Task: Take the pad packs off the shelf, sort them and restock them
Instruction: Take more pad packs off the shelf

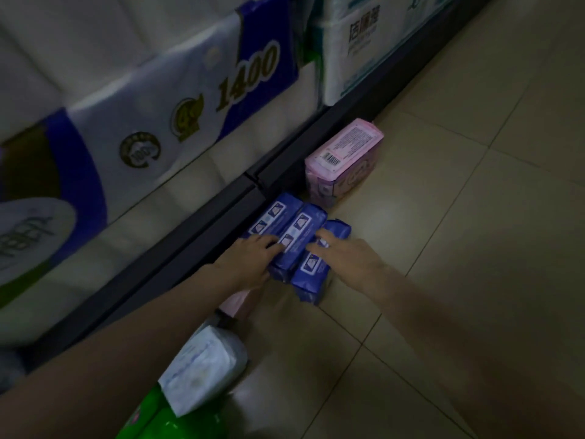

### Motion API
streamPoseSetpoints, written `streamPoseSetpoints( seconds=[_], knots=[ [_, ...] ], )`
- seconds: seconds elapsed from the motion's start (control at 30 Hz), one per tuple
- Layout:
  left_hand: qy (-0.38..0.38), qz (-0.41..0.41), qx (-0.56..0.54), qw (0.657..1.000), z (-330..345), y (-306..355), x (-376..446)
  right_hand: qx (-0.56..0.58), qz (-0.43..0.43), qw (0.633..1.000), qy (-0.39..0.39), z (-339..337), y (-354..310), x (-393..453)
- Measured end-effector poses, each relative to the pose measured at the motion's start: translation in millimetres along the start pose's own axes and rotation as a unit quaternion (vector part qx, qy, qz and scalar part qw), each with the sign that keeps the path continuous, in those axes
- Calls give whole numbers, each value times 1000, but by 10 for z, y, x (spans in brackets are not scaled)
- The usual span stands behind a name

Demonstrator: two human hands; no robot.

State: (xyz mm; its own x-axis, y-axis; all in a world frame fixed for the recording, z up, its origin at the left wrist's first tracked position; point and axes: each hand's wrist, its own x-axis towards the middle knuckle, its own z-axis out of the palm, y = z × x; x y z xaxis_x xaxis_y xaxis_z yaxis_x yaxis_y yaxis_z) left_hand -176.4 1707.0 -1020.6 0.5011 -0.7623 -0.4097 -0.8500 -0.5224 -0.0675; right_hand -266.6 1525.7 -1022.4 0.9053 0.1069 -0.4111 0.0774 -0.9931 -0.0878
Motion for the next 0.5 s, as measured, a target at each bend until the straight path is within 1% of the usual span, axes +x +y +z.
streamPoseSetpoints(
  seconds=[0.07,0.13,0.17,0.23,0.3,0.37,0.43,0.5],
  knots=[
    [-4,-4,23,1000,-62,-2,-65,13,27,1000,10,-73,-51,-60],
    [6,-16,23,1000,-209,-6,-166,30,39,998,29,-178,-20,-165],
    [26,-20,22,999,-311,-11,-234,47,39,997,42,-231,19,-206],
    [130,15,18,991,-579,-5,-416,92,29,991,90,-481,1,-329],
    [192,43,32,980,-938,-30,-720,112,24,980,161,-827,-58,-404],
    [253,45,42,965,-1346,-118,-1079,110,35,961,250,-1361,-228,-540],
    [317,53,30,946,-1843,-203,-1487,115,26,929,350,-1988,-473,-707],
    [395,43,29,917,-2382,-328,-1930,142,-3,886,441,-2646,-765,-904]
  ],
)
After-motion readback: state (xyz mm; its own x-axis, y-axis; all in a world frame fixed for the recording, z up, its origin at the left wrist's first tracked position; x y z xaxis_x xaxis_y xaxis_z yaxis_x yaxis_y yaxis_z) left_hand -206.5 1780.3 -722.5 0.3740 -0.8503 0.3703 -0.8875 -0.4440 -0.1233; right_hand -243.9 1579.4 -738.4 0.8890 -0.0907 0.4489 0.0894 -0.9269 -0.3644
